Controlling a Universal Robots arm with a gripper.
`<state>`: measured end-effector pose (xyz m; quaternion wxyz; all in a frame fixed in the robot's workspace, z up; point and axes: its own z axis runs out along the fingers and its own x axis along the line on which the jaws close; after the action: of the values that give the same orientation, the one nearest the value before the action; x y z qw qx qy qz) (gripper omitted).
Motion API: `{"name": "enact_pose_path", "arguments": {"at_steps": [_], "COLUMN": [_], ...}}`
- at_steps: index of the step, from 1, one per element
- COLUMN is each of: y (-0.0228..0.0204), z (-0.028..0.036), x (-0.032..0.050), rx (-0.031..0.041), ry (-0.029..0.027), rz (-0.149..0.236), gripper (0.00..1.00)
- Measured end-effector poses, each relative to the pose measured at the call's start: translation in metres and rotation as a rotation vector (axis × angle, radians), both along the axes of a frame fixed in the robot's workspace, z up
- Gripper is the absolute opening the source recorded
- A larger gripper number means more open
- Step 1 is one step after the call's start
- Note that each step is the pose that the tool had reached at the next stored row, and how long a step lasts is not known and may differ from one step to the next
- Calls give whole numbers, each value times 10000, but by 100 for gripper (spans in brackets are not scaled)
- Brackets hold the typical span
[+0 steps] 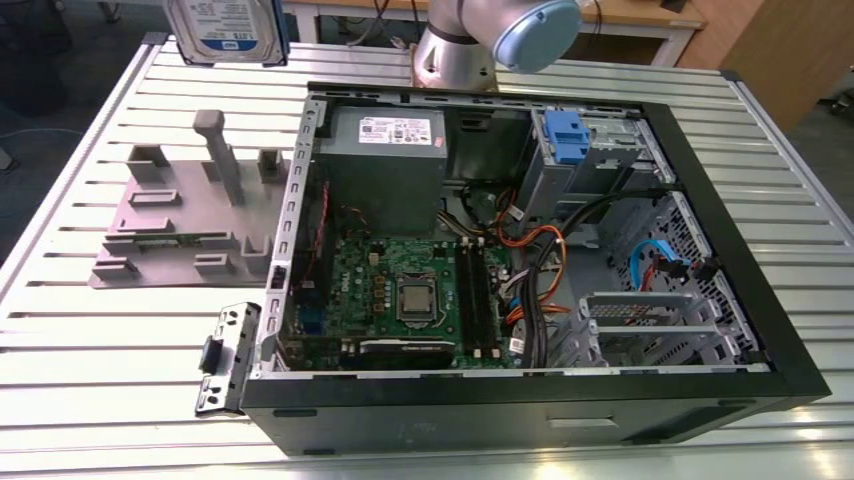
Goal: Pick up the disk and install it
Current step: 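Pick up the disk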
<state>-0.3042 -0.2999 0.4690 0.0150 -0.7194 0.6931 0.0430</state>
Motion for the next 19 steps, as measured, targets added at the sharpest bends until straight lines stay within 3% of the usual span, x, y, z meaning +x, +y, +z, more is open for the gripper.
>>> {"name": "enact_pose_path", "arguments": {"at_steps": [19], "y": [0], "z": [-1], "x": [124], "rx": [0], "ry": [-1], "rz": [0], "gripper": [36]}}
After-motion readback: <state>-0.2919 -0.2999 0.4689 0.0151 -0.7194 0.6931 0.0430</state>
